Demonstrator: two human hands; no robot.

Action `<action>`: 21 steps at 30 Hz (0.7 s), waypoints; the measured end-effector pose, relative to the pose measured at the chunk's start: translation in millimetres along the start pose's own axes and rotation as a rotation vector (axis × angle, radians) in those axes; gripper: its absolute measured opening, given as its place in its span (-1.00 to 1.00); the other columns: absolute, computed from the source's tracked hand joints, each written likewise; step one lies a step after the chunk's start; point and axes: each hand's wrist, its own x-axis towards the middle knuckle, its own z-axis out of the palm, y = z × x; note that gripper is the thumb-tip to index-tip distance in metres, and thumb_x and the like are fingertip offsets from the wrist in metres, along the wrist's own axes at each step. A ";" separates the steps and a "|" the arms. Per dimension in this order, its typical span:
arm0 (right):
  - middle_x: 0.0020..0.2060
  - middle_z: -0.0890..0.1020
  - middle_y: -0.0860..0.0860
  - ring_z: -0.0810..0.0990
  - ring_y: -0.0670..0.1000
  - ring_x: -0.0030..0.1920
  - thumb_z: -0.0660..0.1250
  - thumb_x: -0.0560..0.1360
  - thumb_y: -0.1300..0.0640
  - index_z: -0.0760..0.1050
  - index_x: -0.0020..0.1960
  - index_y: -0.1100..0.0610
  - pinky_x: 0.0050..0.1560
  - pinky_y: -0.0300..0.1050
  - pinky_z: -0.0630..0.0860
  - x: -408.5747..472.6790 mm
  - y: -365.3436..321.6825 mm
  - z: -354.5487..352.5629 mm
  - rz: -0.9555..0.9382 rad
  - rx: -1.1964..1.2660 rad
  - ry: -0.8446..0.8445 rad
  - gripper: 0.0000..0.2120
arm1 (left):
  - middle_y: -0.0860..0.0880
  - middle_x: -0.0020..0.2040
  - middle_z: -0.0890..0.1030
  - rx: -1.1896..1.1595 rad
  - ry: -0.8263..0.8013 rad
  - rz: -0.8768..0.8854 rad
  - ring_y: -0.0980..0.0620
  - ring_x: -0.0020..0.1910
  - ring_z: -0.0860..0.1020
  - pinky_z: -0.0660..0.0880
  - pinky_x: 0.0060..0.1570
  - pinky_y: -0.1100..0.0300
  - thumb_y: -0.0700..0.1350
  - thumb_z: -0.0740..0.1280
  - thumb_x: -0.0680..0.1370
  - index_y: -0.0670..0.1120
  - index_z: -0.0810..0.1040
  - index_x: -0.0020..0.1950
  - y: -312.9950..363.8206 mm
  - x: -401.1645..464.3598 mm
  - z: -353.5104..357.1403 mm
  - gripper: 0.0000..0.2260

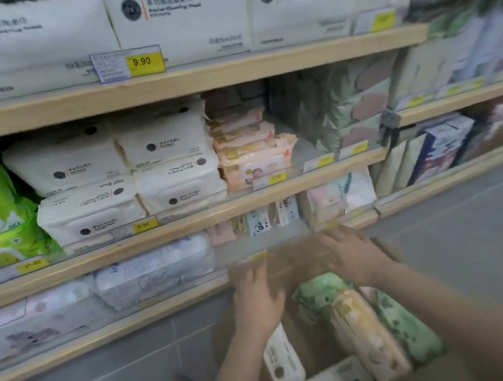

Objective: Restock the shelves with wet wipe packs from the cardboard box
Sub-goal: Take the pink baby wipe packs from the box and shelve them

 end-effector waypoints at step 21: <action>0.51 -0.11 0.08 0.07 0.19 0.46 0.32 0.36 -0.31 -0.37 0.50 -0.03 0.23 0.16 0.44 -45.5 33.8 193.8 0.503 0.226 -0.252 0.07 | 0.03 0.49 0.21 0.043 -0.437 -0.030 0.04 0.46 0.18 0.17 0.39 0.20 -0.05 0.21 0.59 0.07 0.08 0.52 -37.6 -18.1 117.1 -0.46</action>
